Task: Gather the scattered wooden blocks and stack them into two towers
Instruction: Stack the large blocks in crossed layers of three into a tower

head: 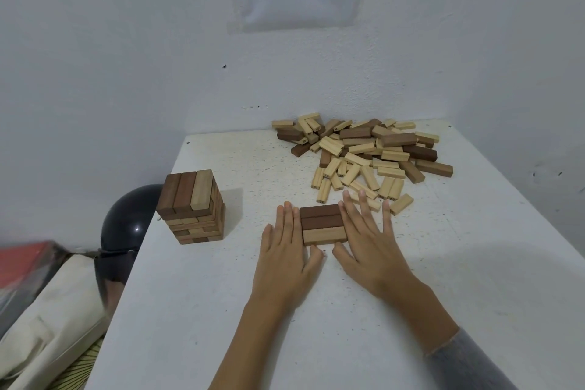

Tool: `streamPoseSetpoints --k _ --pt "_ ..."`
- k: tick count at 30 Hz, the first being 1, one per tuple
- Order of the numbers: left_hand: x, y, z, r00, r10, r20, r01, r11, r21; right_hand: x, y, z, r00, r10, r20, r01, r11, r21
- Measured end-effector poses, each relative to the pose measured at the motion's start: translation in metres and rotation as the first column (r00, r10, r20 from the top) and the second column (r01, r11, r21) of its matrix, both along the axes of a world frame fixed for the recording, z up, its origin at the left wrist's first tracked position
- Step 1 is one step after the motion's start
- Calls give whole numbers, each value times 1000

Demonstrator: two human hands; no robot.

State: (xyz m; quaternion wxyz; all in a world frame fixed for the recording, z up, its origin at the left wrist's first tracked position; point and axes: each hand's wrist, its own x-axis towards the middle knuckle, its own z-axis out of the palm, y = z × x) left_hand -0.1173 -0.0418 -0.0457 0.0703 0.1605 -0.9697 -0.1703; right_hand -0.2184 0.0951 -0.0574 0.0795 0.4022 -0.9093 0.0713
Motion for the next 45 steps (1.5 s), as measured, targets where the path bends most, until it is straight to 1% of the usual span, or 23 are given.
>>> streamPoseSetpoints --k 8,11,17,22,25,27,29,32,34,36,38,40,45 --pt "-1 0 -1 1000 9 28 -9 1000 -22 5 -1 -1 999 -25 -21 25 1000 6" --pt "-2 2 -2 999 18 26 -17 1000 -7 5 -1 -2 998 -43 -36 43 999 7" --pt "-2 2 -4 999 22 27 -22 1000 -18 6 -2 -3 999 -40 -26 40 999 -13" --pt "-1 2 -4 1000 13 7 -13 1000 -18 2 -4 -1 999 -41 33 41 999 18" --pt "-1 2 -3 1000 18 3 -18 1000 -18 1 -3 4 988 -40 148 39 999 9" --pt "-1 2 -3 1000 31 -5 -30 999 18 0 0 5 982 -23 188 34 998 -57" --pt "0 0 -1 999 29 -33 -26 996 91 0 2 5 975 17 222 26 981 -193" --pt "0 -3 7 992 -5 -124 37 966 256 0 -1 12 943 130 306 19 898 -439" --pt "-1 -8 14 987 -19 -161 76 931 358 -5 -5 16 924 196 328 8 849 -529" --pt "-4 -16 17 983 -62 -174 128 910 395 -12 -6 18 919 235 318 -31 845 -533" --pt "-6 -24 16 981 -104 -165 162 905 393 -18 -6 18 912 257 320 -72 868 -492" --pt "-7 -29 15 980 -122 -154 173 907 384 -22 -4 17 904 280 322 -106 878 -467" --pt "-8 -29 11 971 -121 -207 183 933 310 -21 -5 16 906 307 293 -150 877 -456"
